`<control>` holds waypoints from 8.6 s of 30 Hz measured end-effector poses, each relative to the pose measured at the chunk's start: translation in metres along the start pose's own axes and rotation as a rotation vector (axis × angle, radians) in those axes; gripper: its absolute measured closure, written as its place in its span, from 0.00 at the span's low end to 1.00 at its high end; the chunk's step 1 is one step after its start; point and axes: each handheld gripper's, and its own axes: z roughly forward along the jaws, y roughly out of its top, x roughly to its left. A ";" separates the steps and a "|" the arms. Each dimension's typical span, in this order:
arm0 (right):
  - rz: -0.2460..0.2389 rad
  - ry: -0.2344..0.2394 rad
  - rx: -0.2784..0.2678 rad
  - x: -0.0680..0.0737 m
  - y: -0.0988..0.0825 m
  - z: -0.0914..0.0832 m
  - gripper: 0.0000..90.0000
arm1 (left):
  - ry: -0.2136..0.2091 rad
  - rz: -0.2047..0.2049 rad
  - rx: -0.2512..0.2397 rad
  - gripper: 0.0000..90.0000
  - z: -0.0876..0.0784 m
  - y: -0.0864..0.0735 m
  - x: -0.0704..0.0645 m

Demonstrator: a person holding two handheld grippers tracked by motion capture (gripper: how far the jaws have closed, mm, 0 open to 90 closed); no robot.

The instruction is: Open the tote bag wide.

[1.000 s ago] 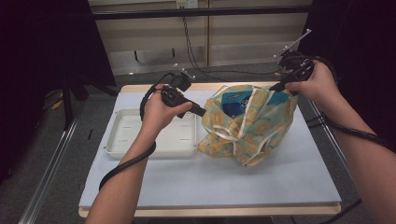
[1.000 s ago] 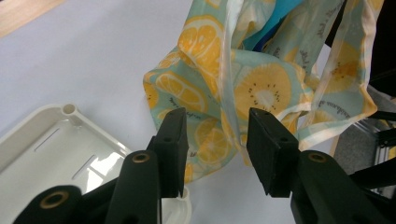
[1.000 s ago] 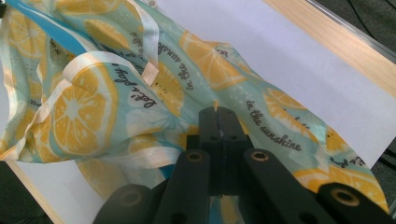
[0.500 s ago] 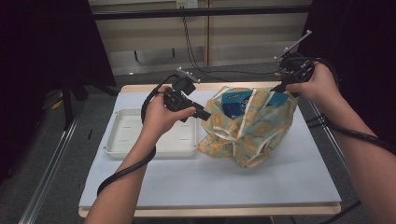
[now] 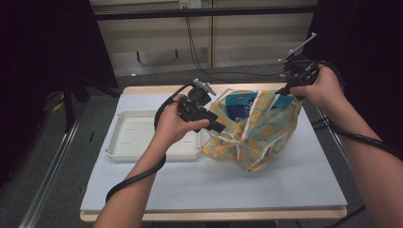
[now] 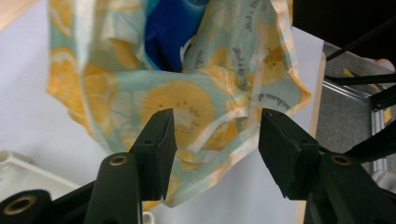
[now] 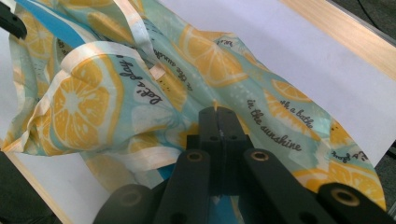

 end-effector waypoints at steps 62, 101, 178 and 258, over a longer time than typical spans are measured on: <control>0.045 0.011 -0.017 -0.022 -0.016 -0.004 1.00 | 0.029 -0.121 -0.185 1.00 -0.045 -0.006 0.036; 0.078 0.049 0.001 -0.037 -0.045 0.010 1.00 | 0.142 -0.221 -0.211 1.00 -0.024 0.011 0.057; 0.152 0.109 -0.102 -0.046 -0.058 0.012 1.00 | 0.171 -0.309 -0.048 1.00 0.038 -0.003 0.082; 0.183 0.109 -0.077 -0.046 -0.087 0.021 1.00 | -0.060 -0.309 -0.094 1.00 0.039 -0.034 0.038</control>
